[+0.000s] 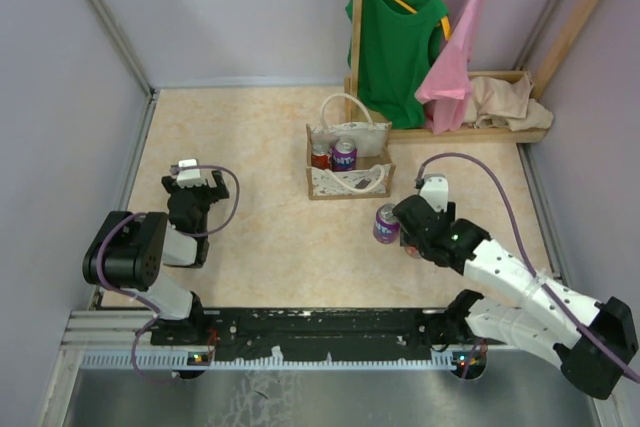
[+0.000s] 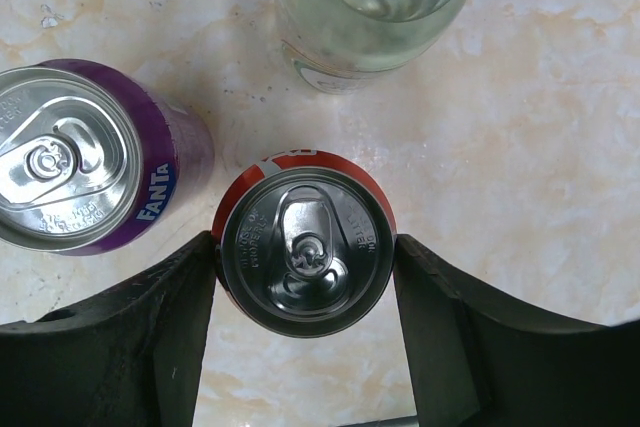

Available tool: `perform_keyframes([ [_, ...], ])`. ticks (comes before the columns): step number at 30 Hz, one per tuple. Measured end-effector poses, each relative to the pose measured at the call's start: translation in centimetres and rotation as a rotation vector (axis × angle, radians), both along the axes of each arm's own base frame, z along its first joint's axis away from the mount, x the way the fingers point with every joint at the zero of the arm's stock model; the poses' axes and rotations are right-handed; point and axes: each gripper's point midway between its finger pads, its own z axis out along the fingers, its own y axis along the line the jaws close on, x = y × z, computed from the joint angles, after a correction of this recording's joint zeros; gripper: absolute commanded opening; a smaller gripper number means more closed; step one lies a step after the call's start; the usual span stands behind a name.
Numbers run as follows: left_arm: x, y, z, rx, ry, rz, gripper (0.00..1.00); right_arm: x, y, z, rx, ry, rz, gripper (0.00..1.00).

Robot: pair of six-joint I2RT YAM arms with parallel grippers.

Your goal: Take the beverage out of the canvas bag

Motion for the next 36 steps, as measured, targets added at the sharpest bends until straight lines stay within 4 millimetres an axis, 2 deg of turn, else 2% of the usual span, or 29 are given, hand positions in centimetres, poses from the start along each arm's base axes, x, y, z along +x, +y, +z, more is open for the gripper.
perform_keyframes([
  [1,0.0,0.0,0.0,0.0,0.0,0.0,1.0,0.0,0.0,-0.1,-0.001,0.003,0.001,0.43],
  [3,0.0,0.0,0.0,0.0,0.0,0.0,1.0,0.0,0.1,-0.2,0.0,0.008,-0.001,0.61],
  [8,0.0,0.0,0.0,0.0,0.001,0.0,1.0,0.2,0.3,-0.4,0.006,0.009,-0.012,0.91],
  [10,0.0,0.0,0.0,0.0,0.001,0.0,1.0,0.4,0.4,-0.3,0.011,0.001,-0.019,0.98],
  [16,0.0,0.0,0.0,0.0,0.001,0.0,1.0,0.4,0.3,-0.3,0.008,-0.003,-0.03,0.98],
  [19,0.0,0.0,0.0,0.0,0.001,0.0,1.0,0.5,0.3,0.6,0.01,-0.013,-0.028,0.96],
  [21,0.0,0.0,0.0,0.0,0.0,0.0,1.0,0.9,0.5,2.2,0.026,-0.046,-0.024,0.96],
  [28,0.0,0.0,0.0,0.0,0.0,0.0,1.0,4.1,1.5,11.8,0.062,-0.25,-0.006,0.95],
  [32,0.0,0.0,0.0,0.0,0.001,0.0,1.0,6.2,2.2,14.1,0.003,-0.313,0.025,0.83],
  [36,0.0,0.0,0.0,0.0,0.001,0.0,1.0,9.3,4.5,15.3,-0.078,-0.335,0.084,0.78],
])
